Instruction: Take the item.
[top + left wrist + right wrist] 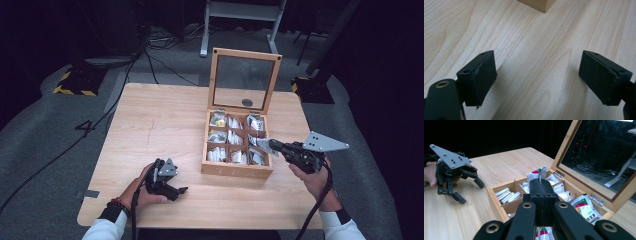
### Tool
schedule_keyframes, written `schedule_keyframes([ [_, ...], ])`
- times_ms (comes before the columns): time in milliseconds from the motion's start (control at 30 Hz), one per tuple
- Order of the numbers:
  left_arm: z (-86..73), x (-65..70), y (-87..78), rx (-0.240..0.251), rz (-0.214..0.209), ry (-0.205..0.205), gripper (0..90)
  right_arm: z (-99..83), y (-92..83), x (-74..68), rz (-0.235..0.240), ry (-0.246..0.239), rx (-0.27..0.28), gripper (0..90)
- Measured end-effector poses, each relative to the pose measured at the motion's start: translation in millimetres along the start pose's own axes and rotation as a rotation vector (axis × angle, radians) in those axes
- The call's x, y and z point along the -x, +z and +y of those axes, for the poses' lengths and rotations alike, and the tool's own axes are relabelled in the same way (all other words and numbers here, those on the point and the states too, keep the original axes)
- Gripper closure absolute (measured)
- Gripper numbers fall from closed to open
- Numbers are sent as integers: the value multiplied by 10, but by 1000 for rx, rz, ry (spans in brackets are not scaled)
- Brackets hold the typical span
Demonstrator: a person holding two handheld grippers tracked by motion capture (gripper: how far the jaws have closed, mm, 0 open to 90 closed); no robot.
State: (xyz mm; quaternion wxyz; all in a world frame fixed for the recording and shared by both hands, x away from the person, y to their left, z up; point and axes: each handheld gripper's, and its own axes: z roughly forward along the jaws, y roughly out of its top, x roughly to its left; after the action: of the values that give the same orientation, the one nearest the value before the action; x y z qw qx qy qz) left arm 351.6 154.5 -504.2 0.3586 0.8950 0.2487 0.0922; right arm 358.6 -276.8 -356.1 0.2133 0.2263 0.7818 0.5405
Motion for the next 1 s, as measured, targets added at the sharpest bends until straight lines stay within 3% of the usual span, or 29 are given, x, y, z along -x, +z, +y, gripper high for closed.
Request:
schedule_keyframes([
  [700, 1, 1, 1, 0, 1, -1, 148, -44, 27, -284, 101, -25, -26, 900],
  [1000, 1, 0, 1, 0, 1, -1, 148, -117, 79, -452, 161, -49, -62, 900],
])
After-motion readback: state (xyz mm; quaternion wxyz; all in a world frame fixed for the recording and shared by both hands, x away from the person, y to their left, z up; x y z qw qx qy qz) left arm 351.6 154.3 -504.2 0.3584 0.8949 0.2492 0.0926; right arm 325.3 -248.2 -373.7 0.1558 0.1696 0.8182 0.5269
